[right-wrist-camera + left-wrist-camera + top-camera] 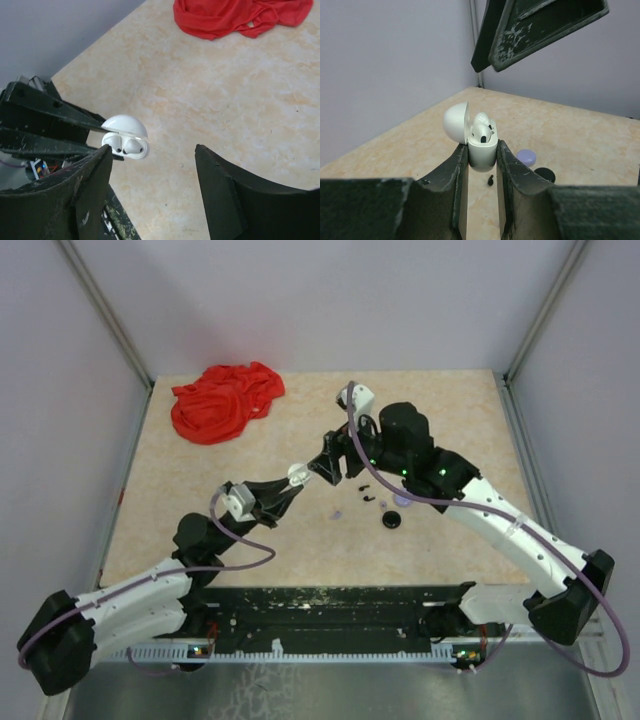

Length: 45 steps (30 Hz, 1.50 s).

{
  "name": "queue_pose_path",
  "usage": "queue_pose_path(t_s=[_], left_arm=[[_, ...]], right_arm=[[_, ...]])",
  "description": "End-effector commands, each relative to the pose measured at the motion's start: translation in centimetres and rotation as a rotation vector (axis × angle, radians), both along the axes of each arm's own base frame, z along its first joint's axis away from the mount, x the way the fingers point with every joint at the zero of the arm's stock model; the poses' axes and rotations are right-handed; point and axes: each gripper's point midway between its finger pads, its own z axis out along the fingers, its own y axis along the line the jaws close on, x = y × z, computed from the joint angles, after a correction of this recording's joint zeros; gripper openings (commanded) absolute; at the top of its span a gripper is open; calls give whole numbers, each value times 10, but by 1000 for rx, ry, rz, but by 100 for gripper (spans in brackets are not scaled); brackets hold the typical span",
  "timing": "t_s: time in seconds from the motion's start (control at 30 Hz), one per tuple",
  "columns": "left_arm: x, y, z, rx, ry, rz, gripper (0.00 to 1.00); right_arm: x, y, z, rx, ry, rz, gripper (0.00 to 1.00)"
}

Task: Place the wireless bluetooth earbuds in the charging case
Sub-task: Place the earbud in the charging case, then close the charging case.

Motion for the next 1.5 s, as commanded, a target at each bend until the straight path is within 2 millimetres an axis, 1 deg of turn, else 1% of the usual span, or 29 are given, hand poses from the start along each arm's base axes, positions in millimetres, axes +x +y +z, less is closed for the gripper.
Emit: queue_pose_path(t_s=[0.0, 0.07, 0.17, 0.27, 0.47, 0.67, 0.93, 1.07, 1.23, 1.27, 1.37, 1.47], left_arm=[[-19, -9, -10, 51, 34, -186, 0], [-22, -11, -11, 87, 39, -233, 0], [-29, -15, -11, 133, 30, -286, 0], [-34, -18, -9, 155, 22, -323, 0], [-44, -22, -6, 169, 3, -389, 0], [-41, -20, -4, 163, 3, -367, 0], [-27, -20, -9, 183, 62, -311, 0], [-19, -17, -9, 175, 92, -277, 0], [-13, -15, -14, 175, 135, -269, 0], [-14, -14, -13, 168, 136, -274, 0], [-18, -12, -10, 143, 133, -300, 0], [-20, -10, -11, 136, 149, -332, 0]], right_arm=[[-31, 3, 26, 95, -36, 258, 72], [-33, 5, 20, 80, -32, 309, 75], [-39, 12, 11, 61, -13, 391, 76], [-43, 17, 5, 56, -4, 446, 77], [-44, 24, -11, 21, 29, 501, 77], [-53, 23, -24, -2, 77, 557, 73], [-73, 13, -14, 18, 44, 617, 65], [-78, 8, -14, 13, 19, 623, 64], [-74, 1, -12, 8, -35, 572, 63], [-70, 0, -10, 8, -50, 543, 63], [-51, -7, -11, -9, -102, 415, 61], [-40, -12, -17, -13, -153, 366, 60]])
